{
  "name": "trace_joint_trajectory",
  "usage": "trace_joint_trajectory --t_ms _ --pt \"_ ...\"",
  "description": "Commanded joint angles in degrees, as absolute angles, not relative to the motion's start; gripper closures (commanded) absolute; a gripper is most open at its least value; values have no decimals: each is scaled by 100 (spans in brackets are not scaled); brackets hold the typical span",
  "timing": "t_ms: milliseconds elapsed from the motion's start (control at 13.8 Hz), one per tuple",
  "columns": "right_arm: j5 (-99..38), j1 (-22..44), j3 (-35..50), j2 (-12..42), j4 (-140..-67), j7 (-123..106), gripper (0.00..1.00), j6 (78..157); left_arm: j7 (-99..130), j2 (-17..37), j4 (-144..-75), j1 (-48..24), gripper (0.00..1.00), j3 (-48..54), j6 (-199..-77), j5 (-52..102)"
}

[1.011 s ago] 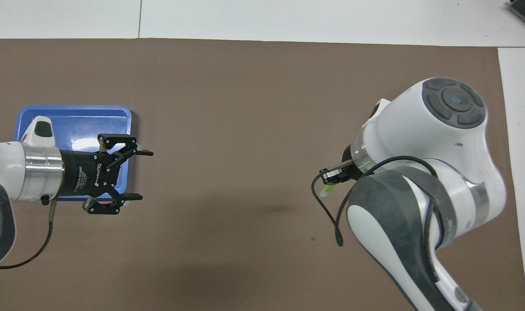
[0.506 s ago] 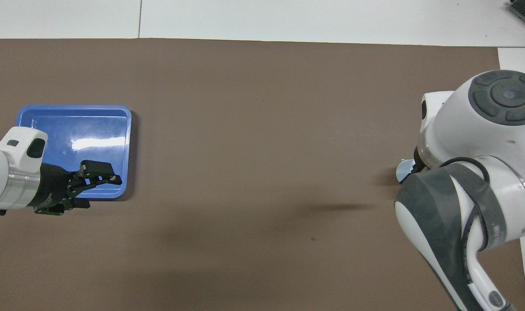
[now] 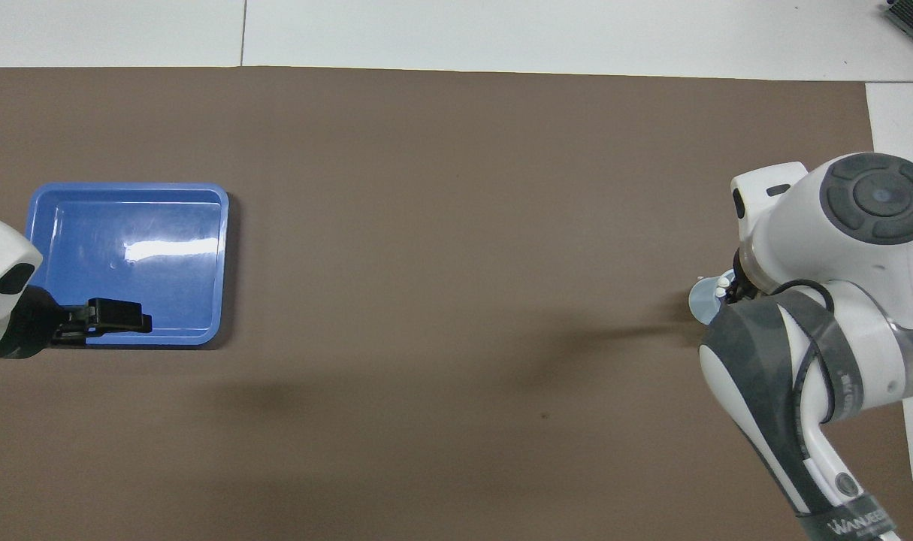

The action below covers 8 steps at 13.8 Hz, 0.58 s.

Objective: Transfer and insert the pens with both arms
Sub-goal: 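Carry the green pen with the right gripper to the white cup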

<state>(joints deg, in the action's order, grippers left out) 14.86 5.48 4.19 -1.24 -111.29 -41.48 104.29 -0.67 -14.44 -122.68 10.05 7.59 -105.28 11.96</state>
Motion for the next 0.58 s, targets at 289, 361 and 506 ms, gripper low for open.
trace_joint_trajectory --t_ms 289,361,506 --pt "1626 211 510 -343 -11847 -4500 93 11232 -255 -1143 -11672 1037 0 809 -10573 940" --pt "1626 150 510 -343 -11874 -4500 65 11285 -246 -1099 -11620 1011 0 809 -10617 940" --pt "1608 88 510 -343 -11883 -4500 1 11276 -255 -1046 -11566 984 0 844 -10766 940"
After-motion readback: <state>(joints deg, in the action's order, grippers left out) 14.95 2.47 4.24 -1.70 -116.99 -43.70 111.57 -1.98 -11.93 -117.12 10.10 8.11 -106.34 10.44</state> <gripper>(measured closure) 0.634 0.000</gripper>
